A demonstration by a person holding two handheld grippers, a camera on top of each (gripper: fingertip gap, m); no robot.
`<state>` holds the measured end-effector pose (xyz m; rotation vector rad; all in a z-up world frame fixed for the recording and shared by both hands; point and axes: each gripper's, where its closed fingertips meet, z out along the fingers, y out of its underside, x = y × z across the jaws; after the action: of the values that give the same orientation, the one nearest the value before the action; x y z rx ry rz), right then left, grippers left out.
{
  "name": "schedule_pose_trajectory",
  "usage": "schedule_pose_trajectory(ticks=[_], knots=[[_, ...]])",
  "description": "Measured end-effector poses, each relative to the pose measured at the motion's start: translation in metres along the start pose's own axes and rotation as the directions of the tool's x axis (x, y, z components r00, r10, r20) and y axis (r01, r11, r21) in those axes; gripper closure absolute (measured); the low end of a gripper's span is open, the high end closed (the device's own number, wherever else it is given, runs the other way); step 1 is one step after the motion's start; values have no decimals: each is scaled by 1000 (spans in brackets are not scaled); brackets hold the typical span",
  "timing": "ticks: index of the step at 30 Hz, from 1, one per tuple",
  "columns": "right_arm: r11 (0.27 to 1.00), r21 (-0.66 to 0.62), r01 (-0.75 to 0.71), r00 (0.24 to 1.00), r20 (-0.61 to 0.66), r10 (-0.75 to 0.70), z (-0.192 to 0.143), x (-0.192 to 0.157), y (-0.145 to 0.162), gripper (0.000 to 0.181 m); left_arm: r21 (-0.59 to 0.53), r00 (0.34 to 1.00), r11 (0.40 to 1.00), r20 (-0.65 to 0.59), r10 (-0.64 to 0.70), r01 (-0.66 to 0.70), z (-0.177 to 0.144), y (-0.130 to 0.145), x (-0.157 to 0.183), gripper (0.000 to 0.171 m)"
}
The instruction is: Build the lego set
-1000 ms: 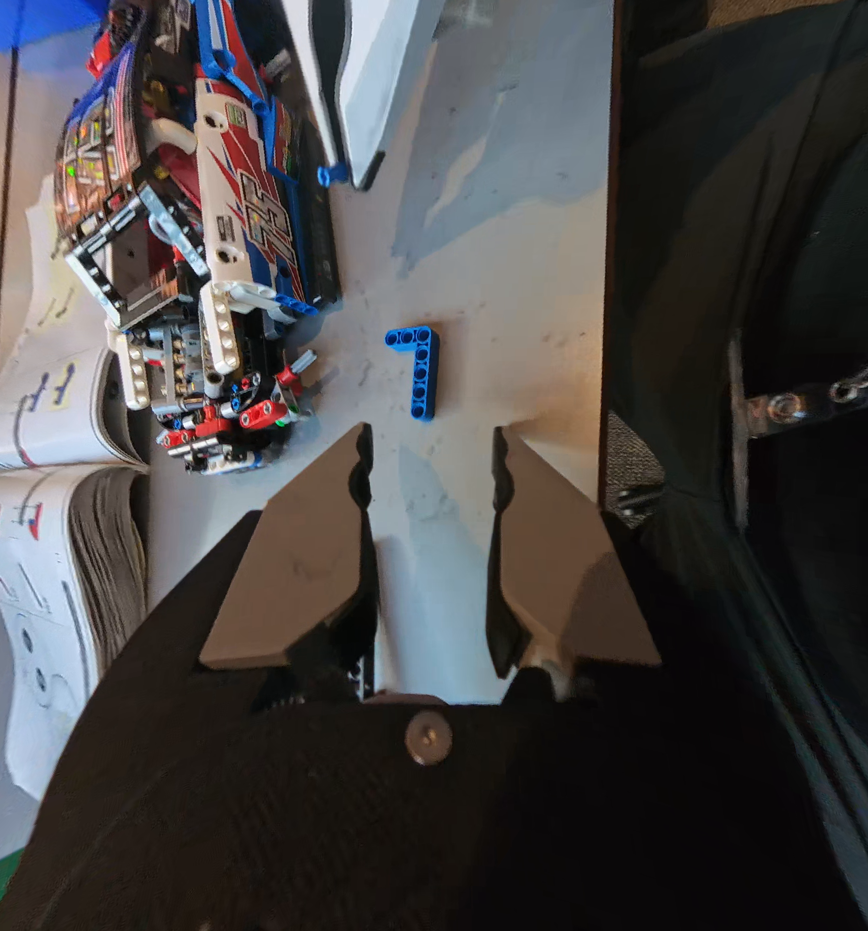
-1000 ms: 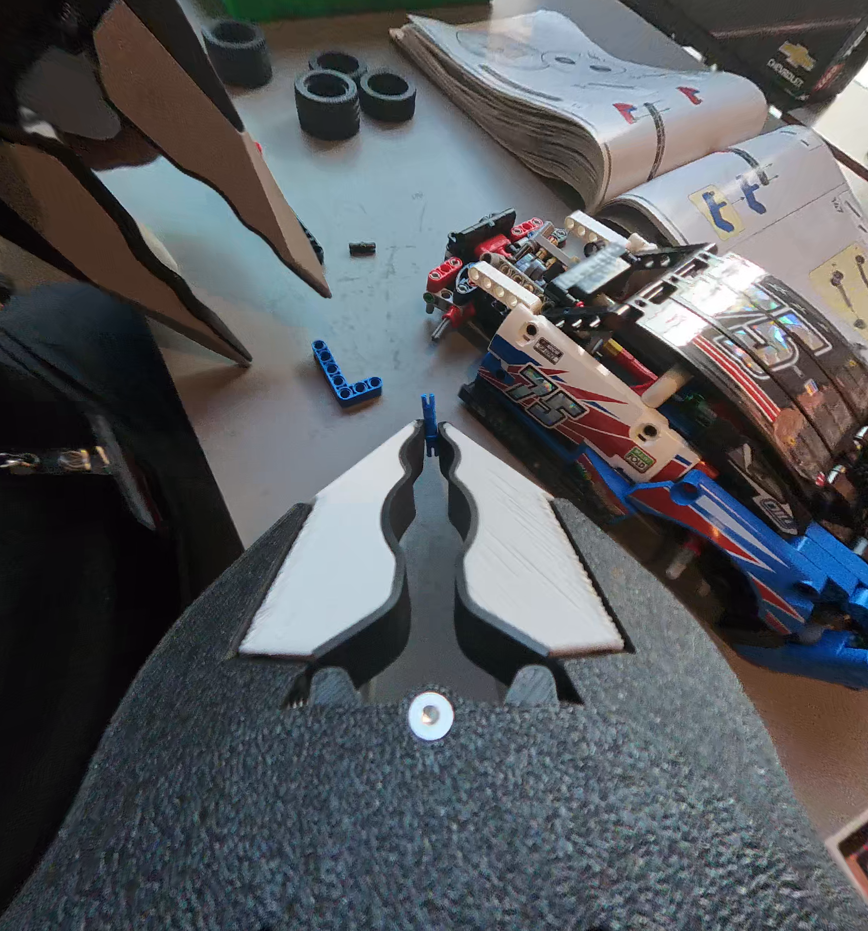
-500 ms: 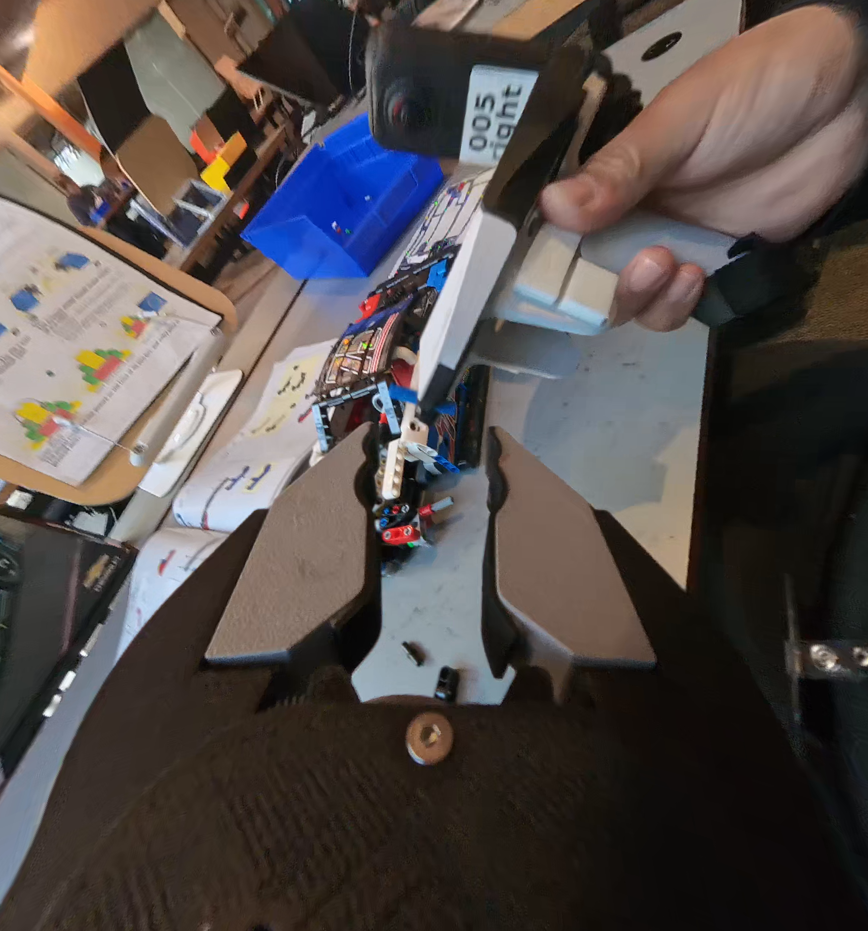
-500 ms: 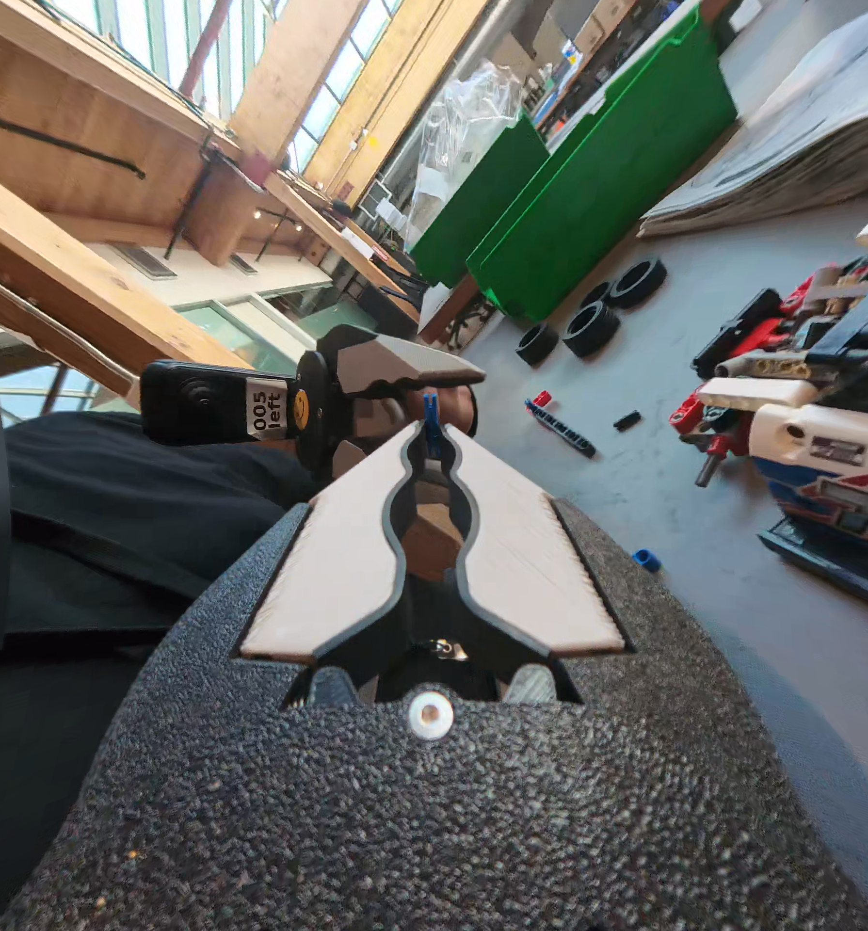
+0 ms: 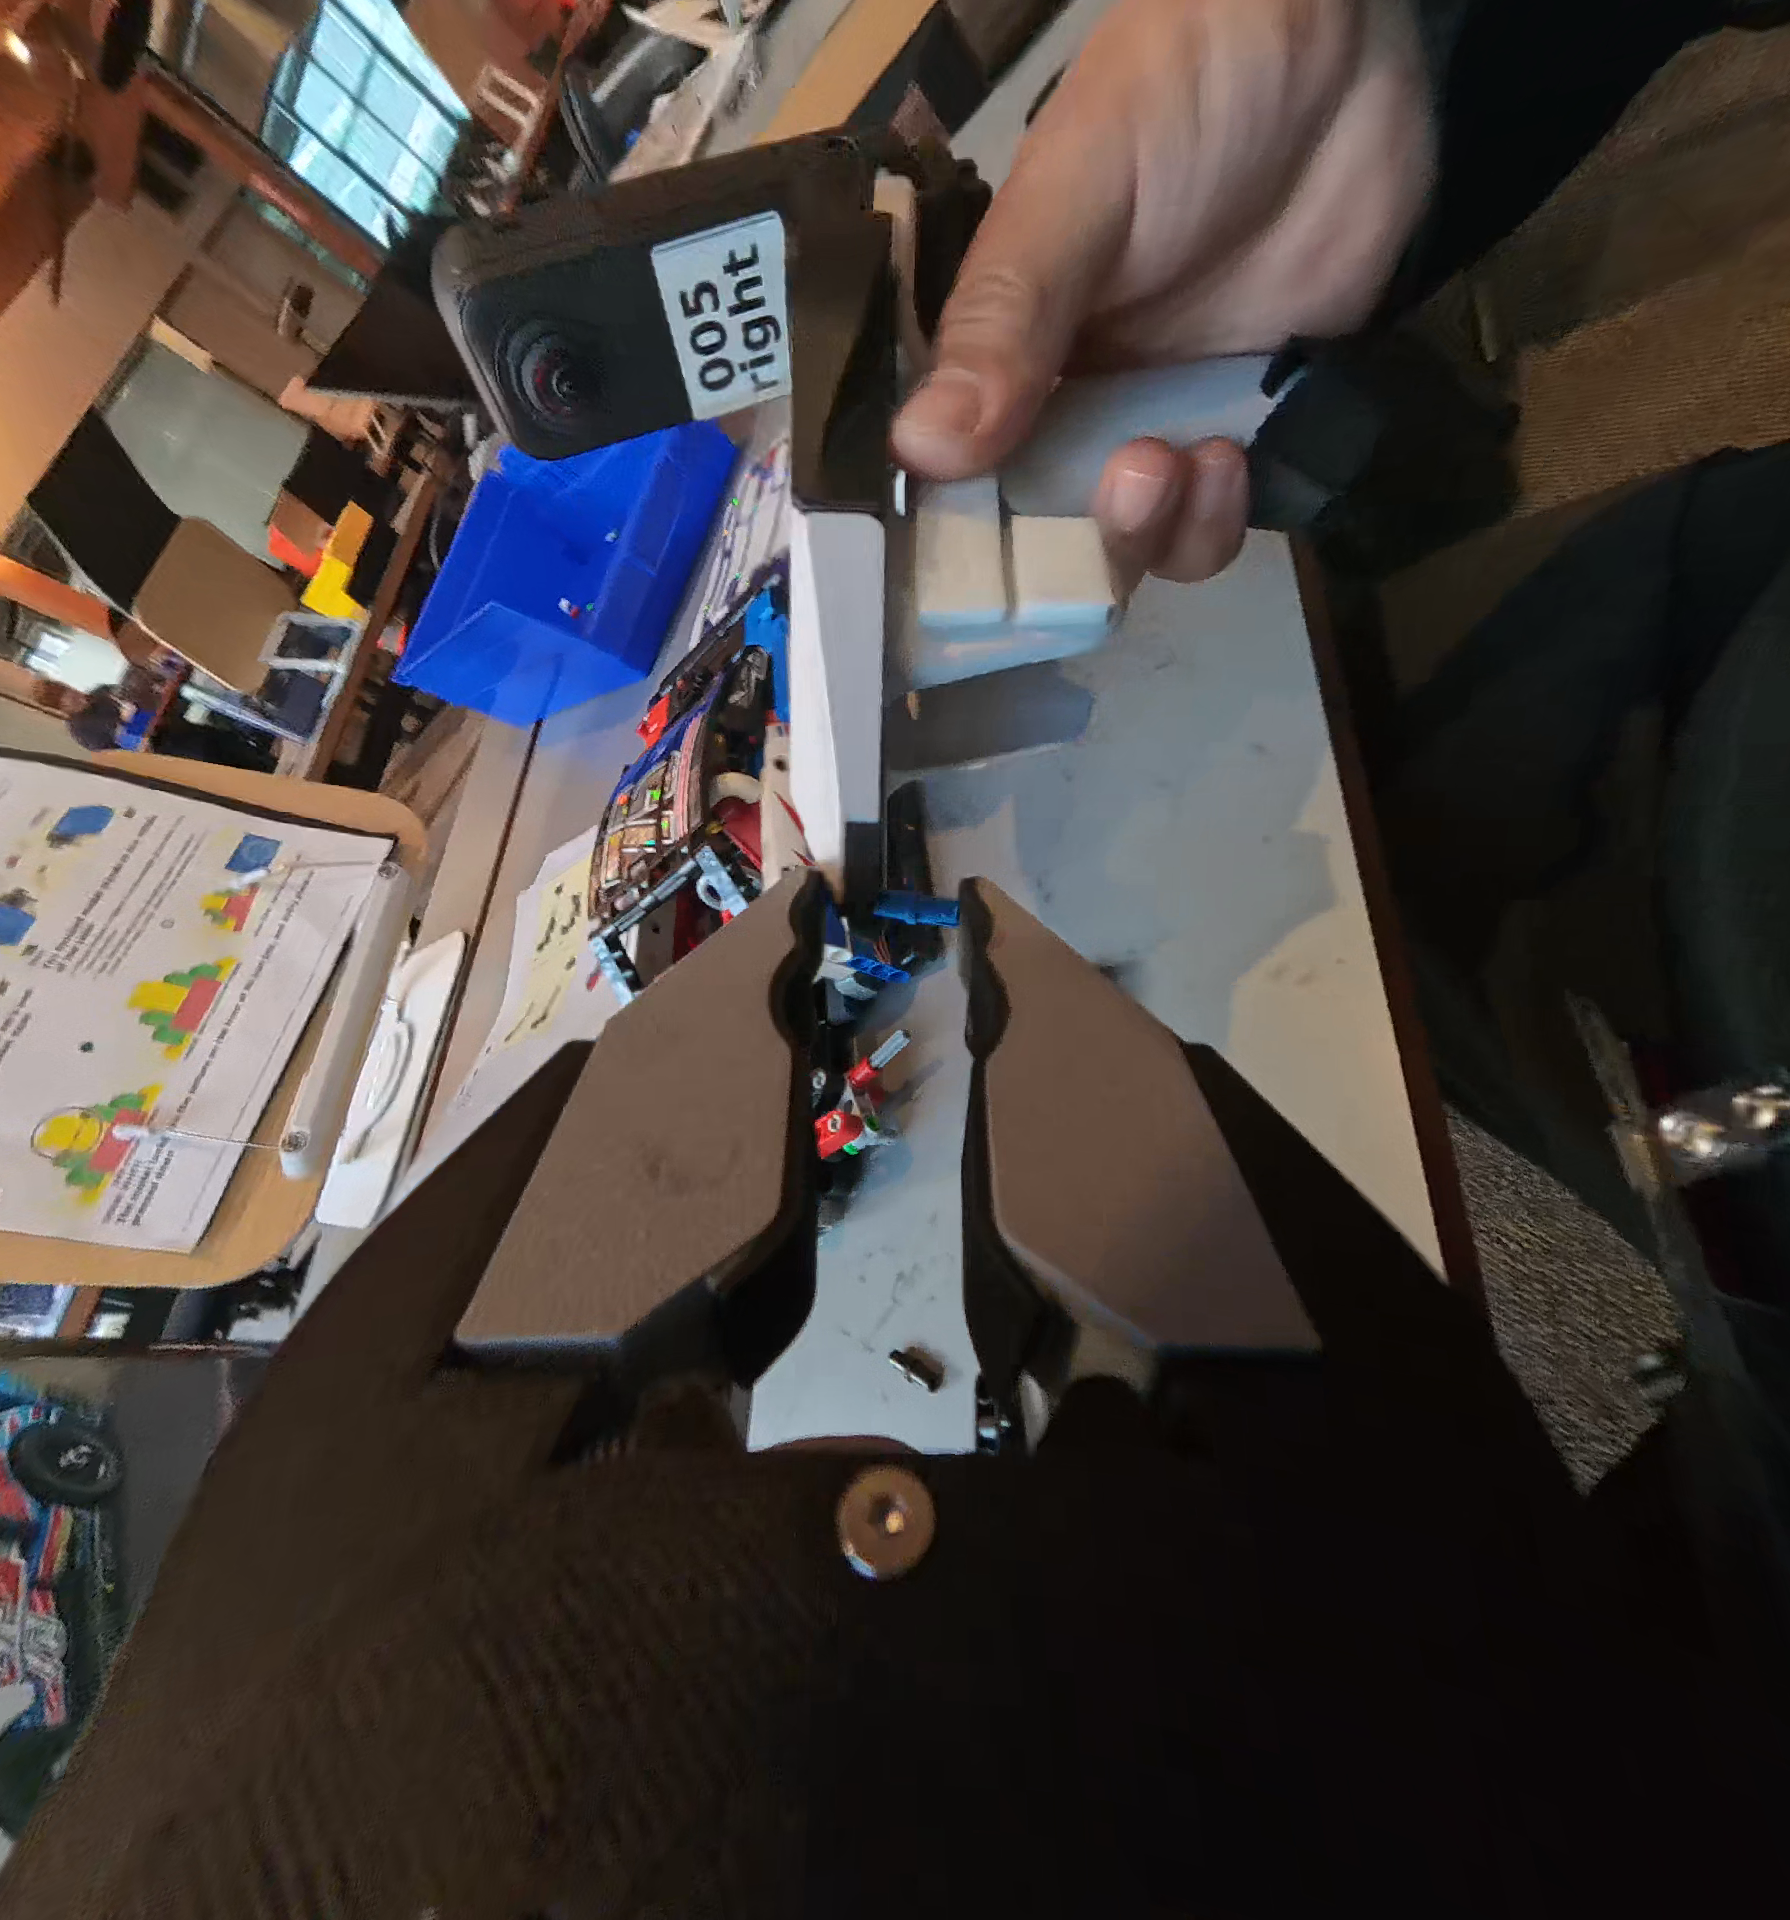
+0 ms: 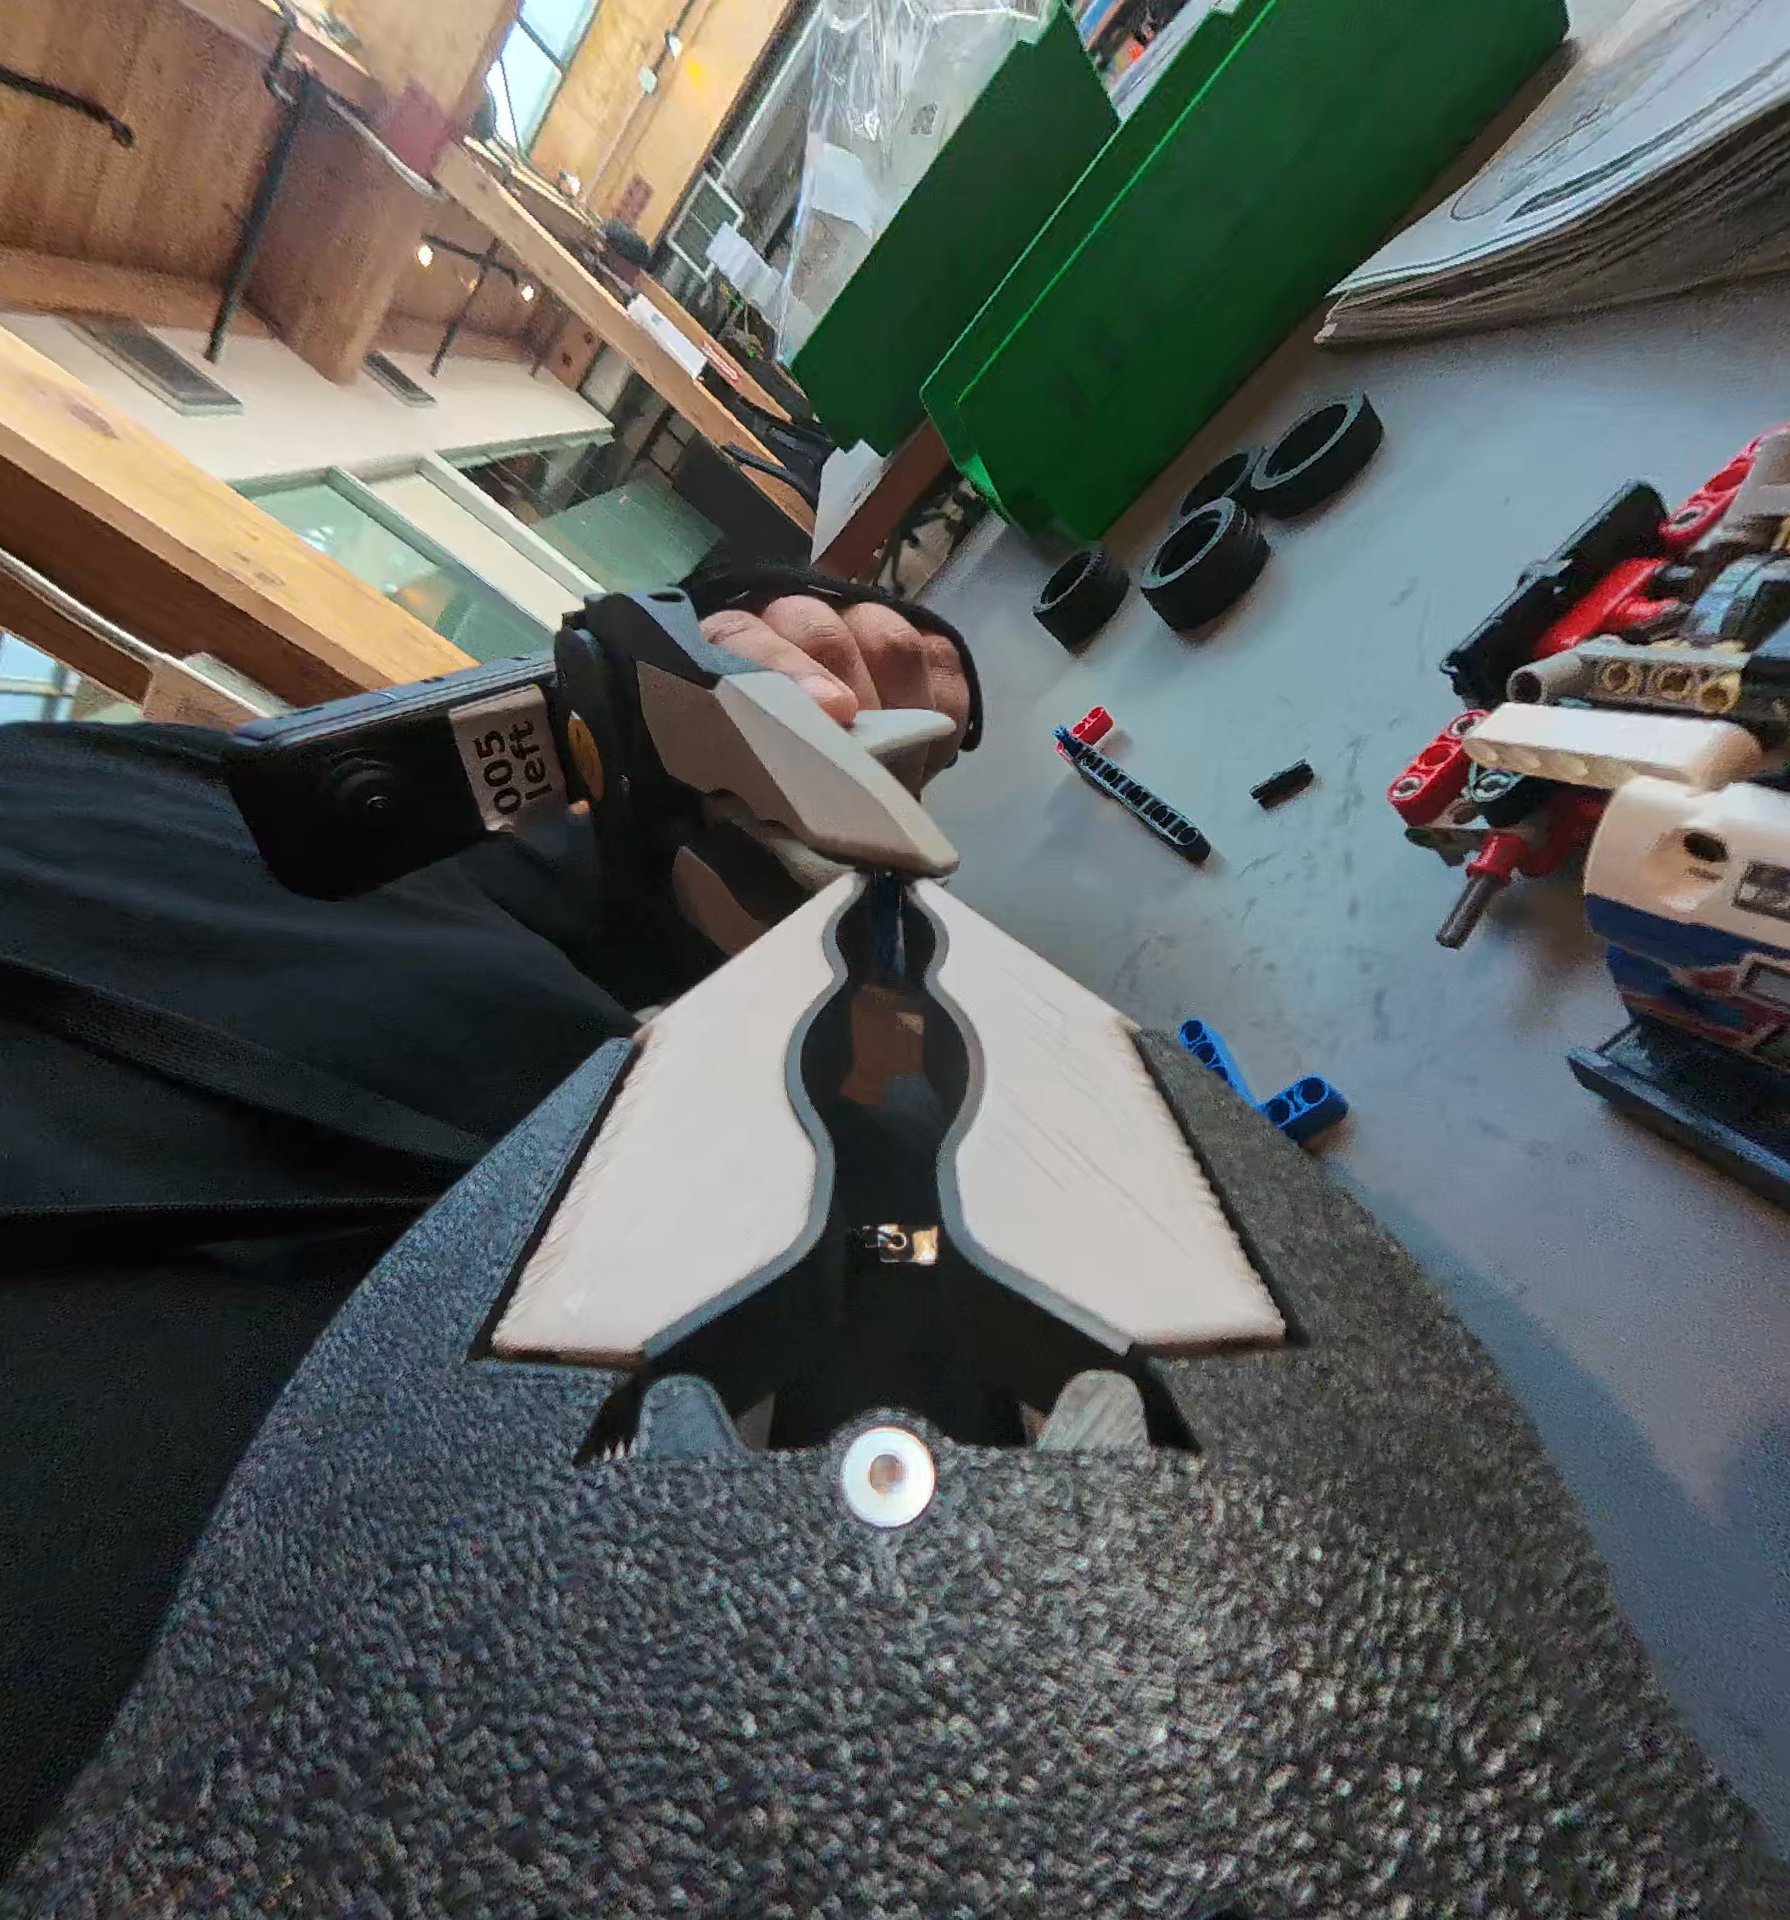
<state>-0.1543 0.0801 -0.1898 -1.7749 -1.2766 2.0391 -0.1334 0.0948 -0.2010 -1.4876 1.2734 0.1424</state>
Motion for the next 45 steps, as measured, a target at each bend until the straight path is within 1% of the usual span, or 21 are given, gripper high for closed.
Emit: schedule_pose_trajectory(ticks=[3,5,7,9,10,11,12,13,14,15,18,20,22,24,27,29,31,34,37,41,45], knots=[[999,-37,36,999,-25,-37,1,-2,1,177,12,999,999,-15,35,-35,-3,-1,0,149],[997,-49,65,997,-43,-68,0,-2,2,177,19,999,1000,-29,18,-18,-3,-1,1,149],[994,-25,102,991,-83,-104,-2,0,-2,177,-24,998,998,-36,-59,58,-4,6,0,154],[987,-33,157,975,-152,-160,-5,6,-3,178,-45,980,980,-39,-195,193,-6,12,-1,144],[977,-62,202,952,-221,-211,-6,13,-3,177,-54,965,964,-21,-262,260,-7,17,-3,142],[960,-114,257,909,-308,-281,-8,23,-3,178,-81,949,946,13,-315,315,-8,25,-6,141],[930,-198,311,838,-404,-367,-11,35,-3,178,-141,933,922,61,-355,360,-9,39,-9,141],[885,-289,365,739,-489,-464,-15,46,-6,178,-217,916,891,116,-383,400,-9,55,-12,145],[836,-367,408,630,-550,-548,-20,55,-11,178,-278,899,855,172,-404,437,-11,67,-16,155],[803,-414,429,557,-579,-596,-23,58,-16,178,-310,874,819,230,-428,483,-13,75,-21,157],[781,-445,438,473,-625,-621,-26,61,-27,178,-296,786,730,284,-549,617,-13,73,-22,148],[771,-460,440,435,-642,-631,-30,63,-30,178,-303,755,692,294,-587,656,-12,70,-17,146],[777,-441,449,436,-651,-621,-30,61,-29,178,-323,750,678,315,-581,661,-11,71,-12,144],[776,-444,447,421,-661,-621,-33,62,-27,178,-336,742,662,346,-574,670,-10,75,-8,146],[766,-456,452,395,-668,-631,-37,63,-25,178,-339,711,626,361,-603,702,-7,74,-3,146],[771,-444,456,404,-669,-624,-38,61,-23,178,-336,705,621,384,-597,708,-5,73,-4,143],[774,-439,455,416,-664,-621,-38,60,-21,178,-330,695,620,456,-556,712,-6,77,-11,144],[796,-398,456,463,-658,-595,-38,55,-21,178,-325,658,590,534,-530,739,-3,87,-17,146],[823,-341,454,511,-657,-554,-36,51,-26,178,-318,641,577,559,-526,752,2,91,-19,146],[846,-302,438,572,-633,-522,-24,46,-27,178,-288,653,613,542,-529,736,5,83,-23,142],[880,-242,409,639,-613,-465,-10,45,-26,178,-288,677,635,504,-536,717,7,86,-21,138]])
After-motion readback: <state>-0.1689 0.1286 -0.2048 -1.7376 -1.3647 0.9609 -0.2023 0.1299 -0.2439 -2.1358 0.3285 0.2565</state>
